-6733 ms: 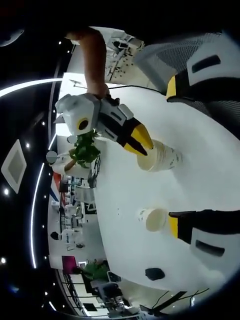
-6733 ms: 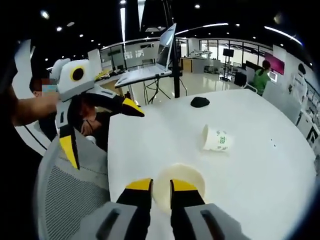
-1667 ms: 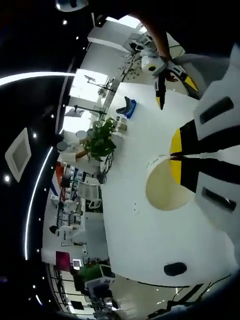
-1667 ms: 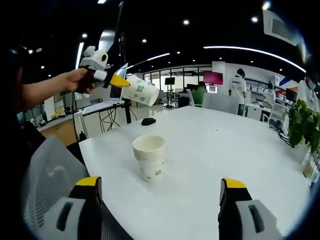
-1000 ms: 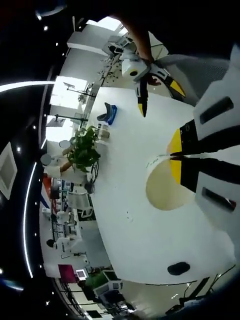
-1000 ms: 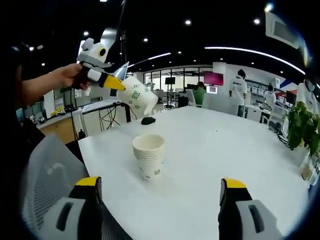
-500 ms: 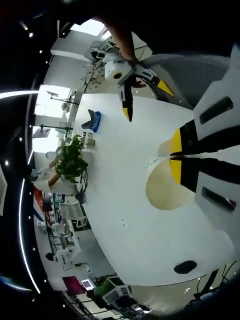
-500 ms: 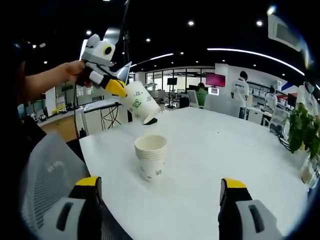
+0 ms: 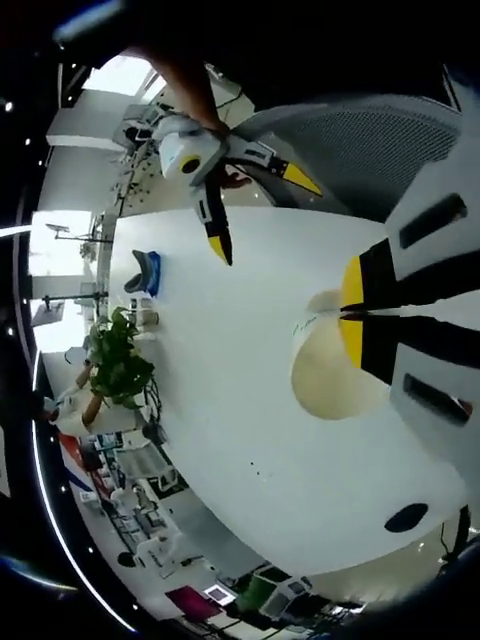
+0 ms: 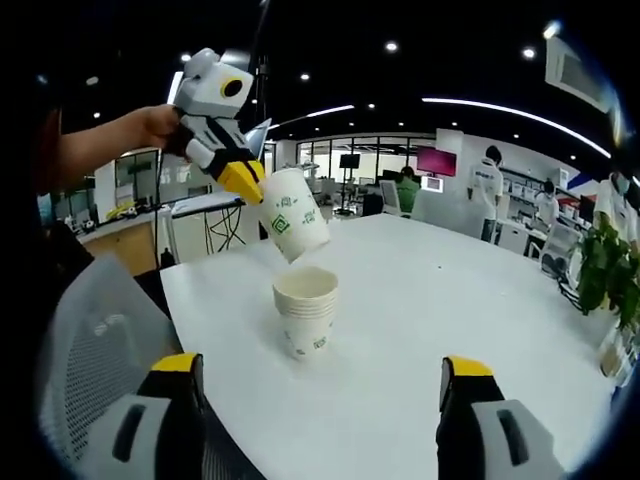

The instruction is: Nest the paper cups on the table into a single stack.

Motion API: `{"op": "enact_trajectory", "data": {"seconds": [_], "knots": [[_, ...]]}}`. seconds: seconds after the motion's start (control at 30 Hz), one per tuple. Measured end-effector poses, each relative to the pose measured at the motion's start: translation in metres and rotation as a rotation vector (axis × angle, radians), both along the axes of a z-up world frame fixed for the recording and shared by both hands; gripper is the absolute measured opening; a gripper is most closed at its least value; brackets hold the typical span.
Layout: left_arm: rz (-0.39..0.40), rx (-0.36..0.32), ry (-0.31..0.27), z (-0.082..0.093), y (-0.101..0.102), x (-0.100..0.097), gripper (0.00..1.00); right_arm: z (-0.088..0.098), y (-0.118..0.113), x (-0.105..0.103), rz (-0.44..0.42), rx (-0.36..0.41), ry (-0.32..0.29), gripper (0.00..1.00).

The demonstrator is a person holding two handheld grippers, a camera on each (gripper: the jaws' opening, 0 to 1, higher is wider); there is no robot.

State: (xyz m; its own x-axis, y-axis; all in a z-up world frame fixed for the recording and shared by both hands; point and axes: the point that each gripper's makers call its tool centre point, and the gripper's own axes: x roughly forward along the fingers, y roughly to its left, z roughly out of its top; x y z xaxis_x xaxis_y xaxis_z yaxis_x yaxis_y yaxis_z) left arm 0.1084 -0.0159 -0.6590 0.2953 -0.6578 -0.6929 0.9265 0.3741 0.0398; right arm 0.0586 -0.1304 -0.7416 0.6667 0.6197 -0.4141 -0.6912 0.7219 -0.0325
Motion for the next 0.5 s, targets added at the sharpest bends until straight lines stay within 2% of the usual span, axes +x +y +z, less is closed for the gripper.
{"op": "enact_trajectory", "data": {"seconds": [0.5], "knots": [[-0.122, 0.132, -0.008, -0.021, -0.008, 0.005, 0.0, 0.0, -0.003, 0.002, -0.023, 0.007, 0.01, 0.99]]}}
